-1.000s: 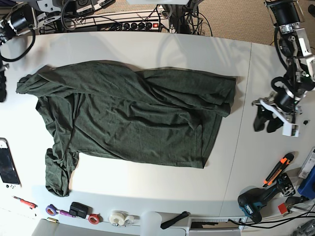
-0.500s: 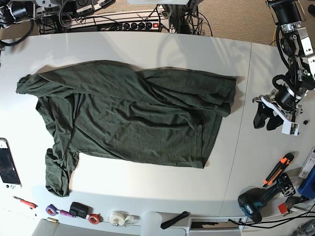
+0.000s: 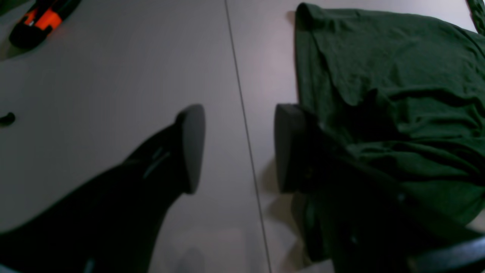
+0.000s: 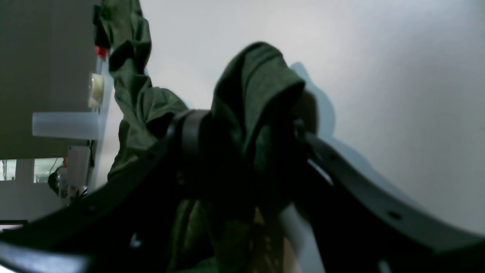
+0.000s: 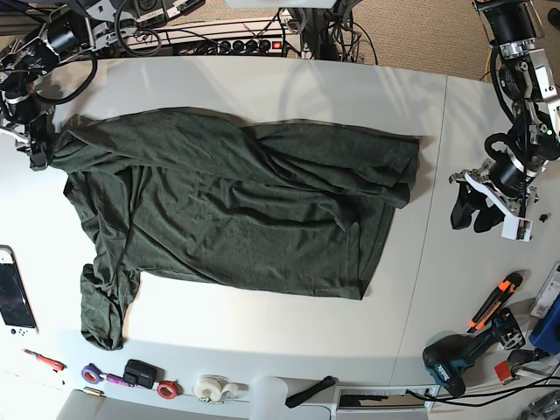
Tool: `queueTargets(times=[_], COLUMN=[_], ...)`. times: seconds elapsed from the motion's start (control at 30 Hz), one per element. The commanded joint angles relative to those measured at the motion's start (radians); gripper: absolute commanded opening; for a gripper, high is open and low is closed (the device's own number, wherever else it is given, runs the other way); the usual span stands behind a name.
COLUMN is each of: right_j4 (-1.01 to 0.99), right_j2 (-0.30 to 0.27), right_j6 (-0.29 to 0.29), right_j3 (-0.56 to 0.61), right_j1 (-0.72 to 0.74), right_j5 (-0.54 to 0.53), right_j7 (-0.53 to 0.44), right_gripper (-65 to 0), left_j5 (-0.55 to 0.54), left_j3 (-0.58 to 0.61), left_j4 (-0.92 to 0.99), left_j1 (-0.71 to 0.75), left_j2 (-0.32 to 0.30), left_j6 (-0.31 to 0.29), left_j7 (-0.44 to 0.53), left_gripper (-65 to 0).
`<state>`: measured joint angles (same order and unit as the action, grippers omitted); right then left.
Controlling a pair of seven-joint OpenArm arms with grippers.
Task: Layout the t-shirt on the table in an organized manner, then fold the t-shirt properly
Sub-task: 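Open the left gripper, release the shirt corner and move it aside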
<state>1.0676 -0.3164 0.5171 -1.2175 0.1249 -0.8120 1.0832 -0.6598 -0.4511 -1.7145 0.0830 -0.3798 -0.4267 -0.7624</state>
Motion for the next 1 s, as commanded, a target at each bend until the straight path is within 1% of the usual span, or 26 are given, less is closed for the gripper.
queueTargets(times=[0.0, 0.13, 0.2, 0.23, 0.3, 0.33, 0.43, 0.5, 0.6, 0.63, 0.7, 0.77, 0.87, 0.97], right_j4=[0.017, 0.017, 0.017, 0.017, 0.017, 0.017, 0.017, 0.017, 0.017, 0.017, 0.017, 0.017, 0.017, 0.017], right_j2=[-0.019, -0.019, -0.019, -0.019, -0.019, -0.019, -0.019, -0.019, -0.019, -0.019, -0.019, -0.019, -0.019, -0.018], right_j6=[0.006, 0.007, 0.027, 0.041, 0.071, 0.075, 0.078, 0.077, 0.077, 0.077, 0.077, 0.077, 0.077, 0.077], right_j3=[0.001, 0.001, 0.001, 0.001, 0.001, 0.001, 0.001, 0.001, 0.001, 0.001, 0.001, 0.001, 0.001, 0.001], right_j1=[0.011, 0.011, 0.011, 0.011, 0.010, 0.010, 0.011, 0.010, 0.011, 0.011, 0.010, 0.010, 0.010, 0.010], right_j5=[-0.014, -0.009, -0.009, -0.009, -0.009, -0.009, -0.006, -0.005, -0.006, -0.006, -0.005, -0.005, -0.005, 0.002], right_j7=[-0.010, -0.011, -0.011, -0.010, -0.003, -0.003, -0.004, -0.003, -0.003, -0.003, -0.003, -0.003, -0.002, -0.002], right_gripper=[-38.4, -38.4, -39.4, -44.1, -61.1, -65.0, -65.0, -65.0, -65.0, -65.0, -65.0, -65.0, -65.0, -65.0], left_j5=[-0.018, -0.018, -0.018, -0.018, -0.018, -0.018, -0.018, -0.020, -0.051, -0.056, -0.071, -0.111, -0.169, -0.245], left_j3=[-0.005, -0.005, -0.005, -0.005, -0.005, -0.005, -0.005, -0.005, -0.005, -0.005, -0.005, -0.005, -0.005, -0.005], left_j4=[-0.017, -0.017, -0.017, -0.017, -0.017, -0.017, -0.017, -0.017, -0.017, -0.016, -0.010, 0.016, 0.093, 0.183], left_j1=[-0.014, -0.014, -0.014, -0.014, -0.014, -0.014, -0.013, -0.007, 0.018, 0.028, 0.045, 0.053, 0.052, 0.050], left_j2=[-0.017, -0.016, -0.017, -0.017, -0.017, -0.016, -0.016, -0.014, -0.008, -0.003, 0.011, 0.019, 0.019, 0.020], left_j6=[-0.004, -0.004, -0.004, -0.004, -0.003, -0.003, 0.038, 0.085, 0.161, 0.173, 0.170, 0.153, 0.134, 0.084], left_j7=[0.022, 0.022, 0.022, 0.021, 0.010, -0.001, -0.033, -0.042, -0.042, -0.043, -0.057, -0.084, -0.098, -0.130], left_gripper=[-34.9, -34.9, -34.9, -34.9, -34.9, -34.9, -34.9, -34.9, -34.9, -34.9, -34.9, -34.9, -34.9, -34.0])
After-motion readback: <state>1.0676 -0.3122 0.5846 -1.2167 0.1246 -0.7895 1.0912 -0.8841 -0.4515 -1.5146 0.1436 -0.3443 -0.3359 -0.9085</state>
